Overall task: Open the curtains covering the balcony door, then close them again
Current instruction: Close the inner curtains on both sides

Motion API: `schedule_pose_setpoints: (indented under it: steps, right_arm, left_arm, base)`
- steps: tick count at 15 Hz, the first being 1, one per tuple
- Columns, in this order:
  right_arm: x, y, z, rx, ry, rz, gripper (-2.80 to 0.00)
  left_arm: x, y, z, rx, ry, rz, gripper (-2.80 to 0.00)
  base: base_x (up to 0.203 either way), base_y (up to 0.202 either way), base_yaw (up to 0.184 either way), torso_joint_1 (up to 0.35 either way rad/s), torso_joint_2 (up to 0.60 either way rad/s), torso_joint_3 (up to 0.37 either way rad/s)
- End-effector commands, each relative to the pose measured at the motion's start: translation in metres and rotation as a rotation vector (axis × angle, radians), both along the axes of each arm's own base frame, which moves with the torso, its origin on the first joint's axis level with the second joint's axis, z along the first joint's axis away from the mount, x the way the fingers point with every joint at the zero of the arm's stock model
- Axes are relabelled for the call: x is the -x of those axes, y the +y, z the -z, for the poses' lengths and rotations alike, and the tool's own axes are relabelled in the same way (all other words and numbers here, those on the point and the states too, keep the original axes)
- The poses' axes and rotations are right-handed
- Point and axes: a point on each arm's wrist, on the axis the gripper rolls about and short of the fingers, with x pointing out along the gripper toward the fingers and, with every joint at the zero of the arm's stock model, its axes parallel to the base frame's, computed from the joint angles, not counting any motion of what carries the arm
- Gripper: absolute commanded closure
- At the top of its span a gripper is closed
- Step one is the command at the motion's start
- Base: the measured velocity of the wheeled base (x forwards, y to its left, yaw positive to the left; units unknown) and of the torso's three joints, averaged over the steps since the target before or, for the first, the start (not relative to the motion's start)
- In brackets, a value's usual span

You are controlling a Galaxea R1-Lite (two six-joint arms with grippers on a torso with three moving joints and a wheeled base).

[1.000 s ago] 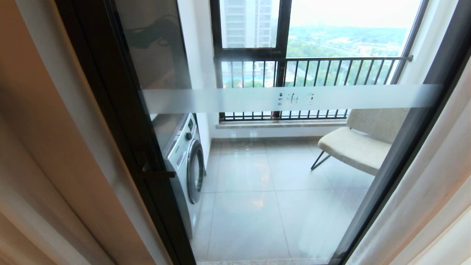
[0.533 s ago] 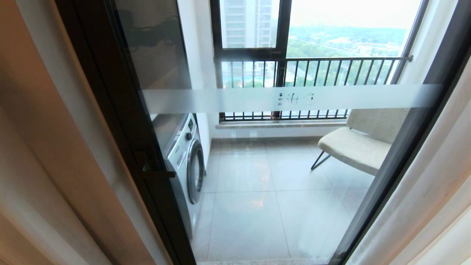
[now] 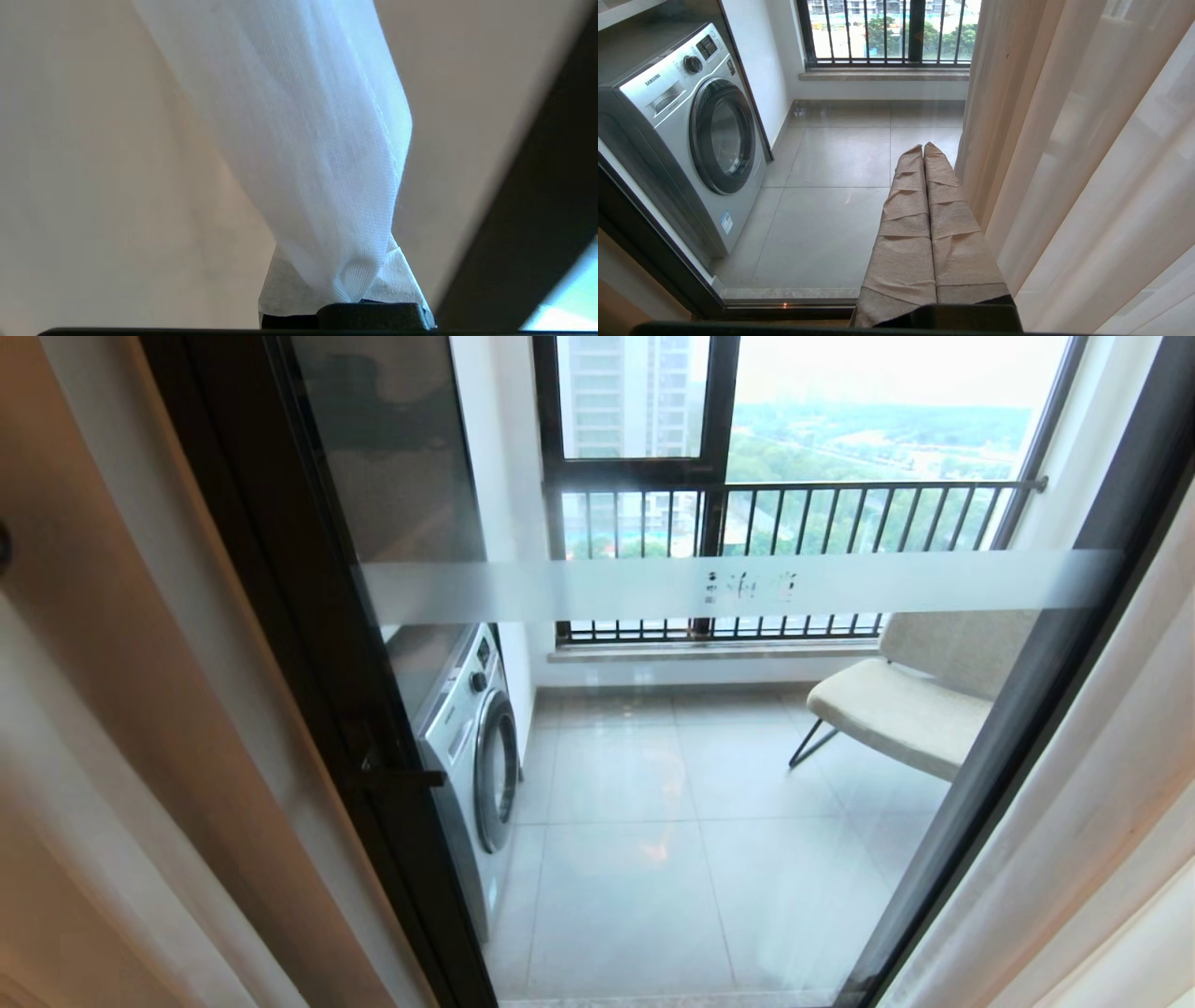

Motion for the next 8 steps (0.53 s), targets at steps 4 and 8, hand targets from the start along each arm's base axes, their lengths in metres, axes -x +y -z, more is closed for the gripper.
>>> schedule_pose_setpoints:
  steps: [4,8]
  right_arm:
    - [0.0,0.0,0.0,0.001,-0.001,0.0,0.0]
    - [0.0,0.0,0.0,0.001,-0.001,-0.001,0.0]
  left_arm:
    - [0.005,-0.043,-0.006,-0.007,-0.033,0.192,0.0]
    - [0.002,-0.063,-0.006,-0.005,-0.033,0.289,0.0]
  base:
    - [0.0,0.0,0.0,0.0,0.0,0.0]
    - [0.0,0.0,0.0,0.0,0.0,0.0]
